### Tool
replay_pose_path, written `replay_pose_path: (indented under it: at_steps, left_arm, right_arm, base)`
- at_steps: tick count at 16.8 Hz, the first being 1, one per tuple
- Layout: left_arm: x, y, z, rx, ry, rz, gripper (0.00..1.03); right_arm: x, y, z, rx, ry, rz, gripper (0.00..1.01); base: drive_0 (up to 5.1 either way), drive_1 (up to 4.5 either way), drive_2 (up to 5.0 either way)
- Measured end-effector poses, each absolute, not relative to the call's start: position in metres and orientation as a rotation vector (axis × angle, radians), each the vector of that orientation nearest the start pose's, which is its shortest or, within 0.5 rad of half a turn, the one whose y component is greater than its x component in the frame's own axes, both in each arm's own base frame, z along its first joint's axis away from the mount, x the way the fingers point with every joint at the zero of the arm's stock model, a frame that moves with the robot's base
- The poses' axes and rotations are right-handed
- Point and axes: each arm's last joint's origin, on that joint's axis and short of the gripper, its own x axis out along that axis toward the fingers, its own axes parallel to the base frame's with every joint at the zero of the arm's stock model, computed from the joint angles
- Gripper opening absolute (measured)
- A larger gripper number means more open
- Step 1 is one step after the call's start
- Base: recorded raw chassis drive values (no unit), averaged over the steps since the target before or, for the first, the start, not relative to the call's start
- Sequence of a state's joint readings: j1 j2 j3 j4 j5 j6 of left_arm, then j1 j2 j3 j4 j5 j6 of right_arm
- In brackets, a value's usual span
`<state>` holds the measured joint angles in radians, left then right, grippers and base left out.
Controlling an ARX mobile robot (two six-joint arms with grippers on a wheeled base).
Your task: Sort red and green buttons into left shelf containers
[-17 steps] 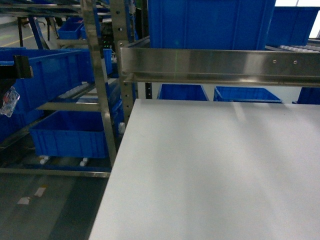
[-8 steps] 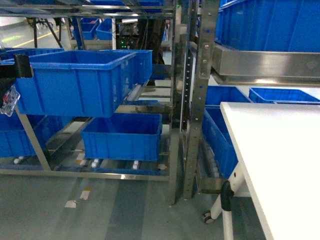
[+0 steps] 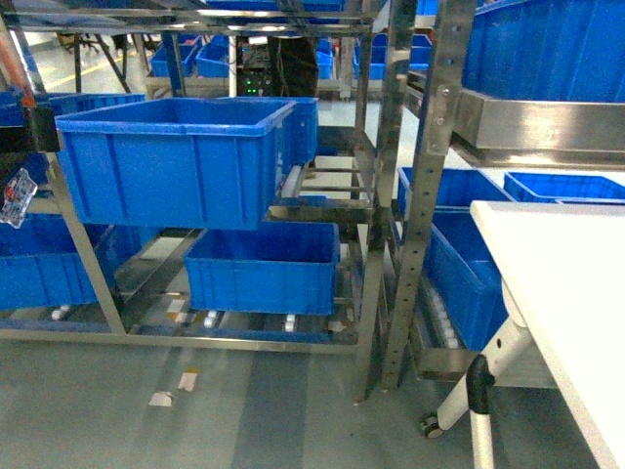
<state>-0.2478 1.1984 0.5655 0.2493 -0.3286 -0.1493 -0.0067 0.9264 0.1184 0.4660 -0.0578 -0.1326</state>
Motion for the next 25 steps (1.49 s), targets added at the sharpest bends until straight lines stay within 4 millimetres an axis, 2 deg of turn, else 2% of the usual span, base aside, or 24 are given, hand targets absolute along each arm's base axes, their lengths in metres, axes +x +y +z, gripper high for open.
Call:
replay_pose_path:
  at_steps: [25]
  left_arm:
    - [0.2400, -0.0509, 0.2171, -0.039, 0.362, 0.108, 0.30]
  right_arm:
    - [0.1652, 0.0006, 0.1466, -0.120, 0.337, 0.073, 0.26]
  base:
    - [-5.0, 2.44, 2.4]
